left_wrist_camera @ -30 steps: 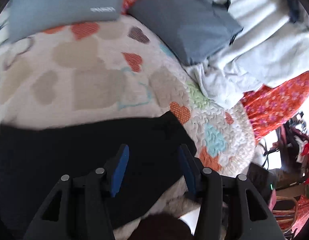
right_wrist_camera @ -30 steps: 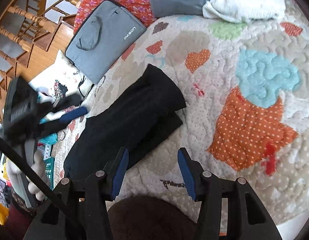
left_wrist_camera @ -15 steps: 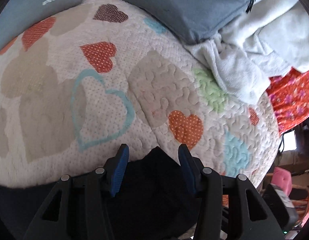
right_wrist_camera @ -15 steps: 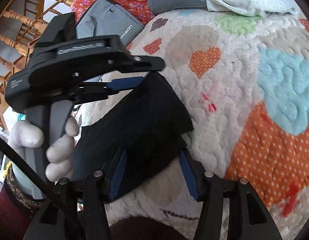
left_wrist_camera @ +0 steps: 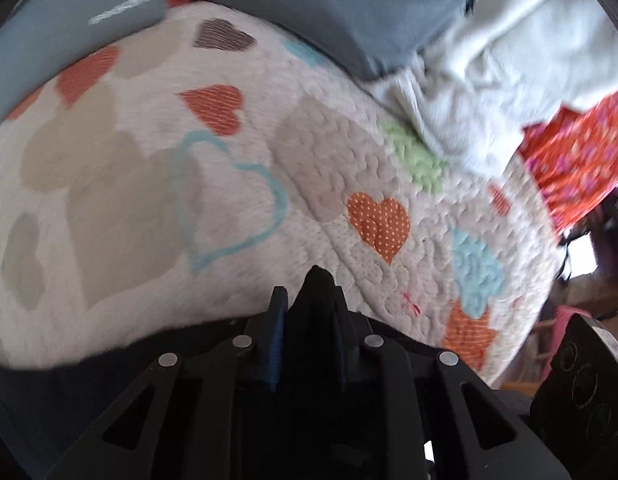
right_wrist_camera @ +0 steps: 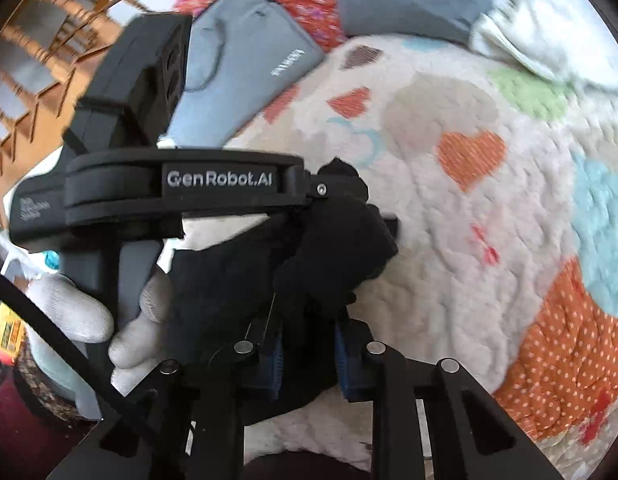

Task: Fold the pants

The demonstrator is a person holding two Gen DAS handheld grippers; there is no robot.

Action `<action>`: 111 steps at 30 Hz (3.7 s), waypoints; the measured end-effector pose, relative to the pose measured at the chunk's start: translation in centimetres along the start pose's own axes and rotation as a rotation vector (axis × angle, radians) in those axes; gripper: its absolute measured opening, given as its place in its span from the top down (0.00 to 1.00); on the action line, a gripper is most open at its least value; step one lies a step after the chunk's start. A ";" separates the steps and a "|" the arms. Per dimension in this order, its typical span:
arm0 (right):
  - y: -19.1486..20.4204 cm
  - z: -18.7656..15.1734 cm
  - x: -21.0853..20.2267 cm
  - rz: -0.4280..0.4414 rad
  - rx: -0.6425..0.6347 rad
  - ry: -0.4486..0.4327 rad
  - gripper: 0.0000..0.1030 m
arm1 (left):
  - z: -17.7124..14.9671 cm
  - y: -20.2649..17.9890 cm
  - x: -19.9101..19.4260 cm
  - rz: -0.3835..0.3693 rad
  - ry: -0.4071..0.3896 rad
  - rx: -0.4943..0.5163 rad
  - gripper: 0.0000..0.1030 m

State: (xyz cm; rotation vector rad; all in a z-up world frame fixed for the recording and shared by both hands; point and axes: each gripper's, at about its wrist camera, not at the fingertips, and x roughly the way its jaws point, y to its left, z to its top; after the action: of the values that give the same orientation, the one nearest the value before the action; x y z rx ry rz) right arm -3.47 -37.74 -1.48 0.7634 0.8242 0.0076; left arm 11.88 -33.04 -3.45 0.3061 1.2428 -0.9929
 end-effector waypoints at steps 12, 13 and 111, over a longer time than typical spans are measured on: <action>13.2 -2.6 6.3 0.033 -0.346 0.162 0.78 | -10.3 13.8 -9.2 -0.245 -0.233 -0.433 0.80; 14.1 -3.2 7.3 0.029 -0.383 0.190 0.78 | -11.6 15.2 -9.5 -0.256 -0.245 -0.481 0.79; 41.5 -11.0 25.3 -0.089 -0.790 0.795 0.74 | -39.5 21.9 -21.7 -0.088 -0.680 -1.022 0.79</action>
State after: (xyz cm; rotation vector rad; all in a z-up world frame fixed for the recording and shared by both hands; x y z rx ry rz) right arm 18.30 6.85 2.64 -0.0633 1.4752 0.5559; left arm 3.40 16.30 -4.51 -0.8257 0.9742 -0.3624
